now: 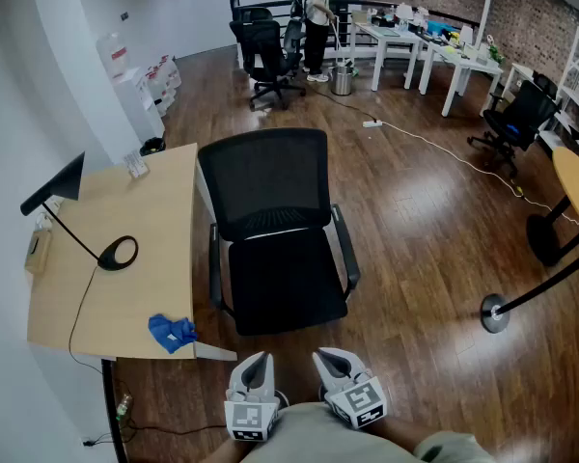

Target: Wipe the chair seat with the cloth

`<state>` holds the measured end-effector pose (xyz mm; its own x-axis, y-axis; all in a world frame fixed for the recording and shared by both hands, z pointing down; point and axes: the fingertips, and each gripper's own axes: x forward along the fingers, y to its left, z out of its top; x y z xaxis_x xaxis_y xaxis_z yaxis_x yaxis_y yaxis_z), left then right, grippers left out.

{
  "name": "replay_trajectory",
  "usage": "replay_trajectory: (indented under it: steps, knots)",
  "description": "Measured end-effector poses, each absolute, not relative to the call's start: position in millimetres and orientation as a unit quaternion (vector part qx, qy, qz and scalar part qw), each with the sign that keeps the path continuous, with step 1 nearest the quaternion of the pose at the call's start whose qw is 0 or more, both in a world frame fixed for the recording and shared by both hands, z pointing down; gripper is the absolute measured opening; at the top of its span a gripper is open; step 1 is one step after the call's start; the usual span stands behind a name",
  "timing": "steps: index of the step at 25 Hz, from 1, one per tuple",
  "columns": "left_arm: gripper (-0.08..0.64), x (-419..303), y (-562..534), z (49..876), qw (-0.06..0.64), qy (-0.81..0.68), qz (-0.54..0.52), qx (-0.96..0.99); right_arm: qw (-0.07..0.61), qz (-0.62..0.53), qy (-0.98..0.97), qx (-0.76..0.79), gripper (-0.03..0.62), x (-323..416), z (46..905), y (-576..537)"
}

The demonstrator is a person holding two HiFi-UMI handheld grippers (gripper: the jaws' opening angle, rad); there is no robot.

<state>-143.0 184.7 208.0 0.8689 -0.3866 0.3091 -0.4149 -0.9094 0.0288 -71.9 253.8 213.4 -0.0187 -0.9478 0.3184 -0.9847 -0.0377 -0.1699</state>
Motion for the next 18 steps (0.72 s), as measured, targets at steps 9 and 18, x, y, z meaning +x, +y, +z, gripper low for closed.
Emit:
replay_trajectory:
  steps: [9, 18]
  knots:
    - [0.005, -143.8, 186.0, 209.2, 0.046, -0.22, 0.149, 0.963, 0.056, 0.167, -0.699, 0.693, 0.0, -69.2, 214.7, 254.2]
    - [0.005, -144.2, 194.7, 206.9, 0.049, -0.245, 0.147, 0.957, 0.055, 0.169, -0.713, 0.678, 0.0, -67.0, 213.9, 262.3]
